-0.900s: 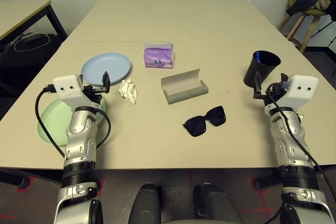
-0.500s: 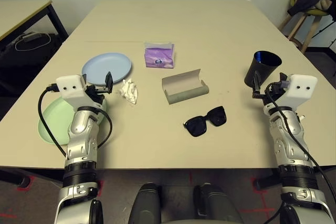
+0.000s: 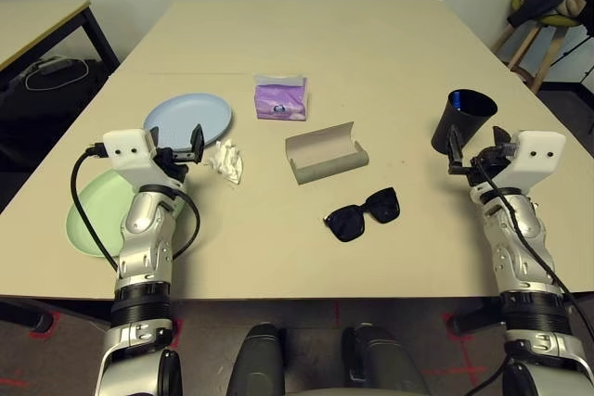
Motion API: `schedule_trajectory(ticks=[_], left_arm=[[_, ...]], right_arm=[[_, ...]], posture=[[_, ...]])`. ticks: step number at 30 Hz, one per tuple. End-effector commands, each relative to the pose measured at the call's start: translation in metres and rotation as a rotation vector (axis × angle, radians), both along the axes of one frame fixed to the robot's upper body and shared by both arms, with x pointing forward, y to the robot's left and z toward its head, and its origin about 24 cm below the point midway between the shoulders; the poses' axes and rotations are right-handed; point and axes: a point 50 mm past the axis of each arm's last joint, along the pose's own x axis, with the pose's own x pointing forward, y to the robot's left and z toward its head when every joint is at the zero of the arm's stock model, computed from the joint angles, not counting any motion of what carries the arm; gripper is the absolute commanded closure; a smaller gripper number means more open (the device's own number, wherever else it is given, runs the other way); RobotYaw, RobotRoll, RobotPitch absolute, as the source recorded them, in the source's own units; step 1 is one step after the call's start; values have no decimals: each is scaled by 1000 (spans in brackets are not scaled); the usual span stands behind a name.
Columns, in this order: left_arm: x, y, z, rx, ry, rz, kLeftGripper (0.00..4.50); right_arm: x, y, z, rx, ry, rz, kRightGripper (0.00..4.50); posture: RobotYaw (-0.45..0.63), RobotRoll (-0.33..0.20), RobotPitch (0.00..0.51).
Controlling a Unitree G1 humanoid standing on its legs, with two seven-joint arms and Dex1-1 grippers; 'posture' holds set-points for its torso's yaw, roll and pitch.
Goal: Organize and tidy the items on the table.
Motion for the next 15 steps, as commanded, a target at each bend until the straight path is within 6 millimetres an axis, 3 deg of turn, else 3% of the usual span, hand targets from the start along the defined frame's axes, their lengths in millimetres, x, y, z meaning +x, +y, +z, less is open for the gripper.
schedule_trajectory(ticks=[1,15], left_arm=[[-2,3,0,9,16,-26,0],[-7,8,2,25,28,-44,0]], right_arm=[[0,3,3,1,-16,128,42],[-12,30,9,-162,52,745,42]], posture=[[185,0,76],[209,0,74]])
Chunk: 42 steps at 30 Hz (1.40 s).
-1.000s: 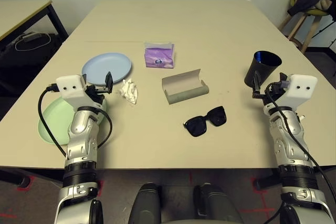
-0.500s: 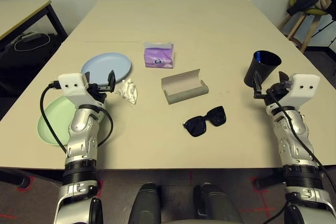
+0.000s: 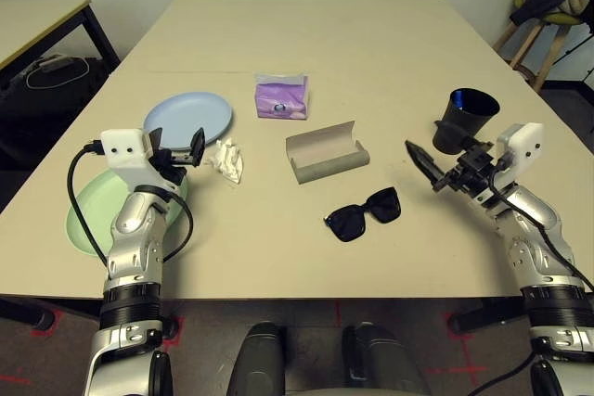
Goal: Organize and tidy the items on the table.
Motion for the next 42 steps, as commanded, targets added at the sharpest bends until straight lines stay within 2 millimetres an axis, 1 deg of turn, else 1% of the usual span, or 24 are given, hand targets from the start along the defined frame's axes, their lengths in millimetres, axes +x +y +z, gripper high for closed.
schedule_trajectory(ticks=[1,6,10,14,18,21,25,28,30,36,42], left_arm=[[-3,2,3,5,-6,-7,0],[-6,4,6,19,-3,-8,0],[-9,6,8,34,9,-23,0],[-11,8,10,32,46,-59,0],[-13,17,15,46,113,-58,0],[-15,31,21,52,207,-13,0],[-18,45,28,-7,351,44,0],[-20,61,36,-112,430,131,0],[-21,71,40,-146,469,185,0],[-30,96,40,-171,608,290,0],[-38,114,37,-152,673,358,0]], right_arm=[[-4,5,2,-16,11,127,42],[-8,11,3,-140,-55,288,42],[-14,14,-4,-215,-63,410,42],[-16,14,-7,-252,-60,481,42],[-15,14,-9,-276,-62,514,42],[-14,14,-10,-268,-65,511,42],[-14,16,-11,-258,-64,507,42],[-15,19,-10,-238,-70,498,42],[-15,22,-9,-230,-73,495,42],[-14,27,-5,-222,-81,491,42],[-15,31,-2,-214,-84,490,42]], posture=[[211,0,74],[230,0,75],[249,0,72],[257,0,72],[261,0,71],[266,0,73],[268,0,75],[270,0,76],[272,0,77],[271,0,77],[270,0,78]])
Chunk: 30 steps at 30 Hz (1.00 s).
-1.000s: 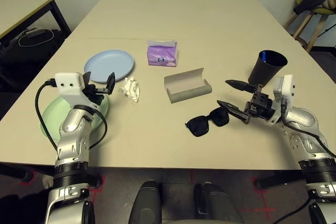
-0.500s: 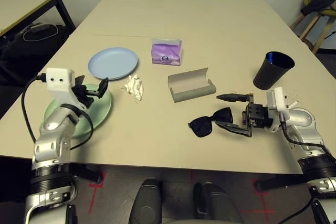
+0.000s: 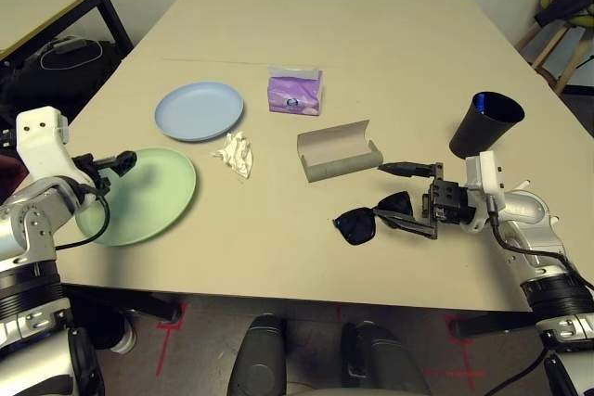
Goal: Organize and tidy the items on the table.
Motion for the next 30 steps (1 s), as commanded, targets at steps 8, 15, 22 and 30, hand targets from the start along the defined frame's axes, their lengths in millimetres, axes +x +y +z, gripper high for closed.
schedule_trajectory(ticks=[8,15,22,30], left_arm=[[-14,18,-11,1,102,46,0],[-23,22,-22,-11,154,50,1658],[-27,21,-27,-41,162,47,4349],[-22,18,-21,-61,120,45,4475]], right_arm=[[-1,6,5,14,4,-4,42],[0,8,11,21,-3,-9,0],[1,9,13,21,-9,-16,0],[1,10,15,19,-9,-22,0]], posture=[[268,0,80],[265,0,80],[262,0,78],[259,0,77]])
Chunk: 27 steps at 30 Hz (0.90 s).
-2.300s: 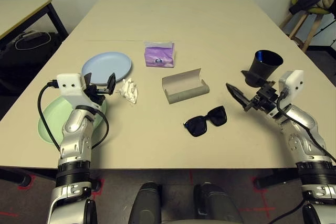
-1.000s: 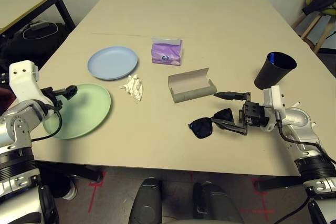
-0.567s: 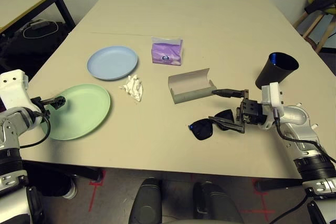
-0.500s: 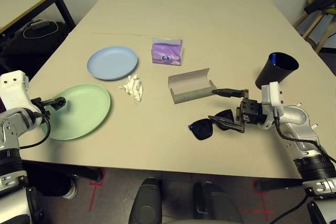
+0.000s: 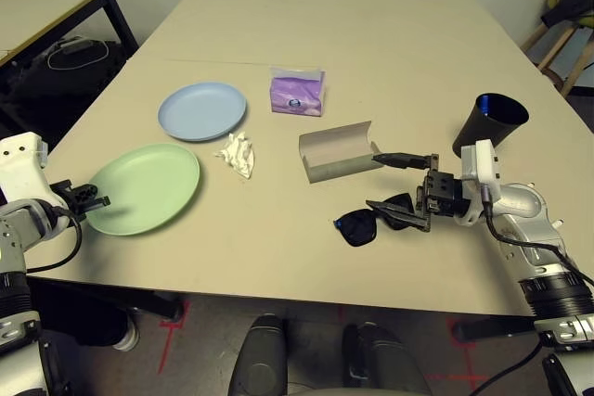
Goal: Organize and tidy the items on the table.
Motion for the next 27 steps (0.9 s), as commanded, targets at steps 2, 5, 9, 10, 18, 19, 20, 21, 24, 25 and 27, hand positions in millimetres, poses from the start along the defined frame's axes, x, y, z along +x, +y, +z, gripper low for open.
schedule_trajectory(ticks=[2,5,9,10,18,19,20,21,24,25,27], left_arm=[[0,0,-5,-27,13,45,4475],[6,-6,6,-46,-44,47,4475],[13,-20,24,-78,-105,24,4475],[14,-23,28,-86,-111,25,4475],[31,-35,64,-125,-225,33,4475],[35,-37,68,-127,-237,23,4475],[39,-40,72,-132,-252,10,4475],[43,-44,76,-137,-264,-3,4475],[52,-53,84,-156,-292,-45,4475],[55,-55,86,-157,-295,-54,4475],[59,-57,87,-154,-297,-63,4475]], right_arm=[[-1,2,4,-1,-14,8,0],[-1,2,4,0,-11,7,0],[-2,2,5,0,-10,4,0],[-2,2,6,1,-10,3,0],[1,2,8,78,33,-63,0],[2,2,9,101,50,-82,0],[3,3,9,114,63,-93,0],[3,3,10,130,75,-103,0],[3,3,12,143,80,-117,0],[3,3,12,143,79,-121,0],[4,1,11,146,79,-129,0]], posture=[[259,0,76],[257,0,74],[254,0,73],[254,0,72],[257,0,70],[256,0,68],[253,0,67],[253,0,67],[245,0,64],[245,0,64],[239,0,61]])
